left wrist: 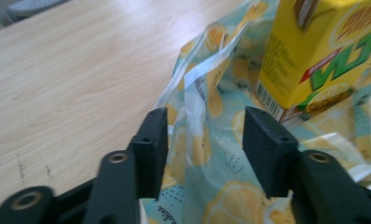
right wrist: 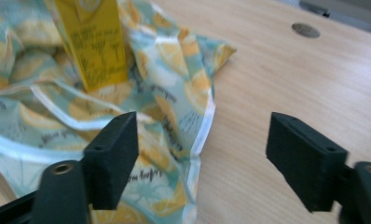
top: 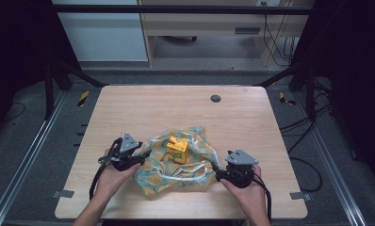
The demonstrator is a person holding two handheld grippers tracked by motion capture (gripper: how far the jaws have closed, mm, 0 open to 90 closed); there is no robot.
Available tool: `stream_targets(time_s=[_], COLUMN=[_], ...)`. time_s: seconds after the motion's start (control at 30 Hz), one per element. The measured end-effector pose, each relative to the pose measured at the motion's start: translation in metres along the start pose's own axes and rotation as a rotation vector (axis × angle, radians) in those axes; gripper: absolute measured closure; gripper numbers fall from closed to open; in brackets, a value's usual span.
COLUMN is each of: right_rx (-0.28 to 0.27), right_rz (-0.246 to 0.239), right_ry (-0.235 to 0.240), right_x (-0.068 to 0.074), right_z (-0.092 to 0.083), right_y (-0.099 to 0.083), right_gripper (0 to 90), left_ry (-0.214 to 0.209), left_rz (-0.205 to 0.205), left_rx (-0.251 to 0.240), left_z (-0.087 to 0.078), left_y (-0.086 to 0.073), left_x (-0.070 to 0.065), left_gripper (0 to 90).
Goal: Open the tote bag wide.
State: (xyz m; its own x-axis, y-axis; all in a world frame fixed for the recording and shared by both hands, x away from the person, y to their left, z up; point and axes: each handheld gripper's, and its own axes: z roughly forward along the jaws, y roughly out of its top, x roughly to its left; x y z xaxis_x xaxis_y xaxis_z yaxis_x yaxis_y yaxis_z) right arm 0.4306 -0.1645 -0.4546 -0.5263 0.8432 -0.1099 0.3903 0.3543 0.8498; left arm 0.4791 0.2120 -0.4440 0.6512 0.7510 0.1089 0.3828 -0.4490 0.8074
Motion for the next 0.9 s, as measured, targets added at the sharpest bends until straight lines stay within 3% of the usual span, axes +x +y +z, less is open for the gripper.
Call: stream_targets(time_s=[0.13, 0.27, 0.37, 0.57, 0.73, 0.9], right_rx=[-0.021, -0.010, 0.007, 0.040, 0.071, 0.097], right_rz=[0.023, 0.050, 0.080, 0.140, 0.170, 0.199], right_ry=[-0.048, -0.100, -0.141, -0.192, -0.209, -0.214], right_x=[-0.005, -0.015, -0.028, -0.050, -0.066, -0.075], right_z=[-0.004, -0.006, -0.006, -0.006, -0.004, -0.001], right_y=[0.002, 0.001, -0.004, -0.014, -0.025, -0.032], right_gripper=[17.5, 15.3, 12.9, 9.8, 6.8, 6.2], left_ry=[0.020, 0.058, 0.098, 0.131, 0.171, 0.183], left_rz=[-0.030, -0.054, -0.119, -0.211, -0.244, -0.278], left_rx=[-0.042, -0.062, -0.080, -0.076, -0.069, -0.074], left_z=[-0.018, -0.035, -0.044, -0.048, -0.050, -0.050], left_y=[0.002, -0.003, -0.013, -0.033, -0.047, -0.062], left_x=[0.007, 0.026, 0.046, 0.076, 0.093, 0.106], left_gripper=[33.6, 23.0, 18.7, 16.1, 13.9, 10.7])
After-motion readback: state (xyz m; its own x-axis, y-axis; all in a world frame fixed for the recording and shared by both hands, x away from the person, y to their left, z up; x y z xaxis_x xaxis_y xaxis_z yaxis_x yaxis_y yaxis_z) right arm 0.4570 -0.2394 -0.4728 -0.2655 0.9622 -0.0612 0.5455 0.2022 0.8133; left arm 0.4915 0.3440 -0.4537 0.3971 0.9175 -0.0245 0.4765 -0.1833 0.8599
